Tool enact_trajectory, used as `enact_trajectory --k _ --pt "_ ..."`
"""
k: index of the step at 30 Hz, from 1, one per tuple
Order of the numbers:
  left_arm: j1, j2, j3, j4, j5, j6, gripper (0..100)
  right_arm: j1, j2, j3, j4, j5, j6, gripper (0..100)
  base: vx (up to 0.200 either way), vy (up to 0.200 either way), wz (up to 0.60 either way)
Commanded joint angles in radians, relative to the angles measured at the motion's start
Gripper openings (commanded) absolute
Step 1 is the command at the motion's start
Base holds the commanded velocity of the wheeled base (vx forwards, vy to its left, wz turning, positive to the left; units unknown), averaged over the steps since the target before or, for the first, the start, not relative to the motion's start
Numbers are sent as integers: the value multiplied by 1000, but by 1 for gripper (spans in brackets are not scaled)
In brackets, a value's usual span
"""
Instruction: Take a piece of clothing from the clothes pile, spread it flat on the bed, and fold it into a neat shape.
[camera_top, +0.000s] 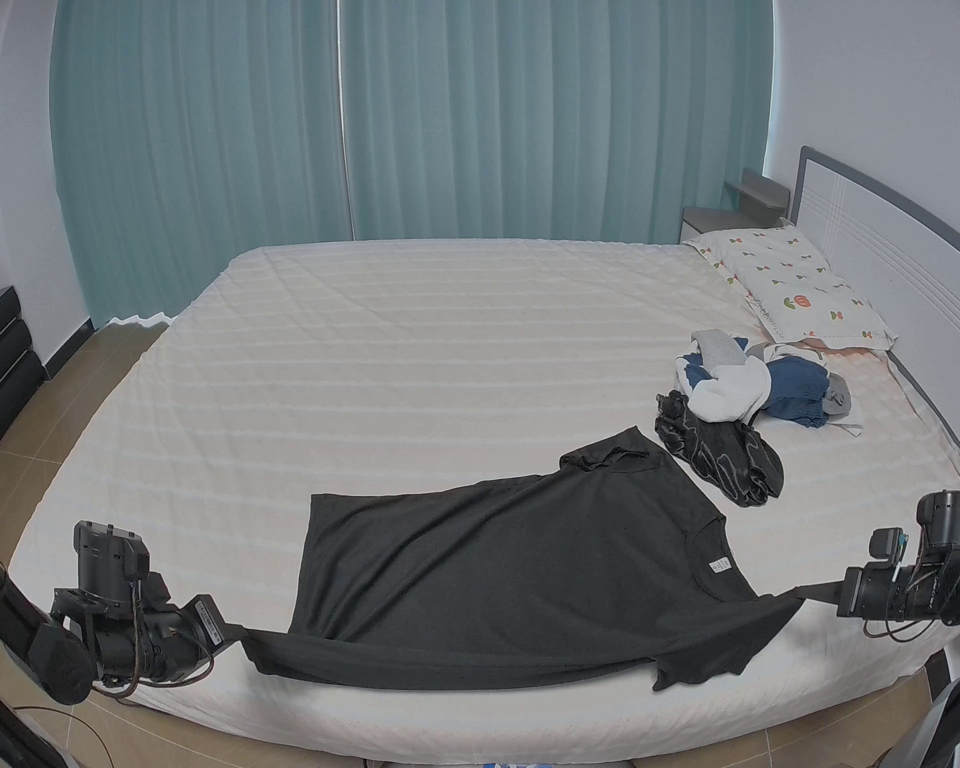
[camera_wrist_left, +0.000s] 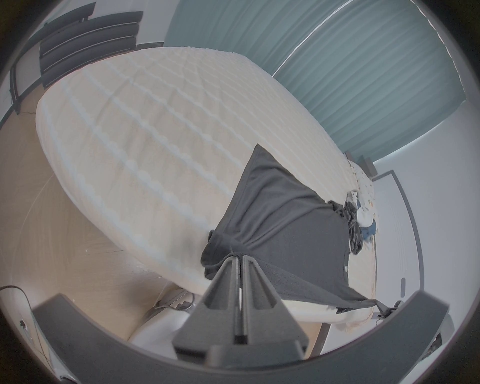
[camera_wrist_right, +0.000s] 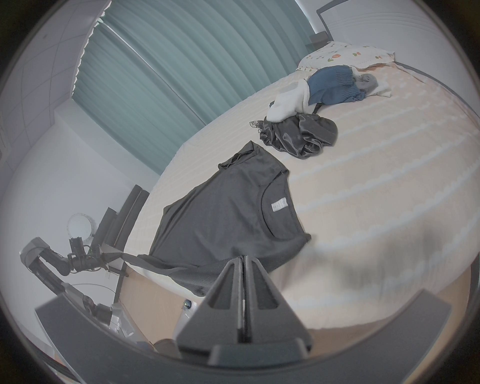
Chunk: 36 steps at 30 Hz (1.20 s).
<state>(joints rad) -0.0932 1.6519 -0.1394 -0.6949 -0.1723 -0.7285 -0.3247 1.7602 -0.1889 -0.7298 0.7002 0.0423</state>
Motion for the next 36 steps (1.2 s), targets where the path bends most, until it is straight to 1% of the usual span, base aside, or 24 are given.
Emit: enact_trajectory --k 1,3,6,9,13,18,23,24,25,26,36 --pt "20 103 -83 -5 -1 -40 0 55 88 -106 3 -8 65 0 0 0 0" --pt "24 151 -112 -5 -3 -42 0 76 128 -147 3 -16 80 0 0 0 0" --pt "26 201 -144 -6 -3 -43 0 87 179 -201 12 -22 82 0 0 0 0" --pt "26 262 -190 -6 -3 -51 0 111 234 -280 67 -45 83 0 0 0 0" --pt "26 322 -256 -5 -1 -75 0 124 285 -368 119 -50 83 0 0 0 0" --pt "26 393 -312 -2 1 -77 0 133 343 -452 170 -64 83 0 0 0 0" --pt "24 450 -350 3 2 -77 0 151 409 -503 173 -105 83 0 0 0 0" --pt "24 450 -350 3 2 -77 0 151 409 -503 173 -105 83 0 0 0 0" --pt "23 454 -356 5 2 -77 0 161 432 -515 171 -123 83 0 0 0 0" --pt "23 457 -356 5 2 -77 0 165 443 -520 165 -128 83 0 0 0 0" --pt "15 467 -361 5 16 -74 0 182 476 -555 162 -137 105 0 0 0 0"
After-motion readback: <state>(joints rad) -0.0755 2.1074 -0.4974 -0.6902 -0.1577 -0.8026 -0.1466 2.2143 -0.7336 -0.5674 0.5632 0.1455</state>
